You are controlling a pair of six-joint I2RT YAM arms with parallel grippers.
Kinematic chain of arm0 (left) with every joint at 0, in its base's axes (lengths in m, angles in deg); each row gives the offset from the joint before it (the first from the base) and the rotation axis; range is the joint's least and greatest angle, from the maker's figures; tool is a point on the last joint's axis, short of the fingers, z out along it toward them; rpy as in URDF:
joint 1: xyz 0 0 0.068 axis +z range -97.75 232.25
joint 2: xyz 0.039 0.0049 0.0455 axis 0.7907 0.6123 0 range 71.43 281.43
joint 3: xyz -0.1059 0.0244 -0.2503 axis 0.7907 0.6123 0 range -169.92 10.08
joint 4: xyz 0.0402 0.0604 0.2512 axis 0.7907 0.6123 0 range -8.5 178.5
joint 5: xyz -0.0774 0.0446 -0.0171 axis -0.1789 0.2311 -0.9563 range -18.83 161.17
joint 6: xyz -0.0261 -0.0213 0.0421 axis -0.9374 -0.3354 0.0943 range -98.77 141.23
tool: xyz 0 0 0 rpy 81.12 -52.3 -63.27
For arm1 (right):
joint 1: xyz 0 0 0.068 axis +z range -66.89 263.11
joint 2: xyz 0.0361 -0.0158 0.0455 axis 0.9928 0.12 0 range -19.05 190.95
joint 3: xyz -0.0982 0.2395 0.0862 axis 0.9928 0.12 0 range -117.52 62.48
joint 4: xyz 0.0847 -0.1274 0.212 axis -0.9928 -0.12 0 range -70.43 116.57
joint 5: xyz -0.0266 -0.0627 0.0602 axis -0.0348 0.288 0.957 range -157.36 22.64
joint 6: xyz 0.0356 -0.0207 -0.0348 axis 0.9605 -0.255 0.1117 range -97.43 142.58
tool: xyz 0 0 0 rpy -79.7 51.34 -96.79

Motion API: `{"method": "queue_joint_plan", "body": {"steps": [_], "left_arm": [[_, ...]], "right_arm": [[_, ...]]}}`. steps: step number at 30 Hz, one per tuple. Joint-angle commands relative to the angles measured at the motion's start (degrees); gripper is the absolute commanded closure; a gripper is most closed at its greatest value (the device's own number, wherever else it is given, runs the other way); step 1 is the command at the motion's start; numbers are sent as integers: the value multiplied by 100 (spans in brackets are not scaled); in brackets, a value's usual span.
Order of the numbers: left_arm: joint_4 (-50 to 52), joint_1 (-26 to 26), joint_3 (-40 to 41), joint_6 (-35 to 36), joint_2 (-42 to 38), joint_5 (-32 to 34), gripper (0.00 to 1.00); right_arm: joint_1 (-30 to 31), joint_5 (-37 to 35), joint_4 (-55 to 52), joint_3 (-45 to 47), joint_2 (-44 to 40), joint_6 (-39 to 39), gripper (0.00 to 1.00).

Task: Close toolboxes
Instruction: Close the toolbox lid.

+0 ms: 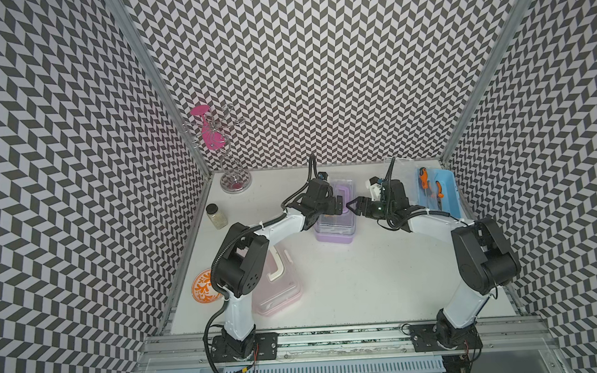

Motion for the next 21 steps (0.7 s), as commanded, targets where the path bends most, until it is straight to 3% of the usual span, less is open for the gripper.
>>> {"method": "queue_joint_plan", "body": {"steps": [1, 21], "left_arm": [[207, -112, 291, -30, -188, -32, 1], [423, -310, 1059, -72, -886, 372, 1]], "right_arm": [[208, 192, 55, 178, 63, -151, 29], [1044, 42, 139, 929, -542, 48, 30]]}}
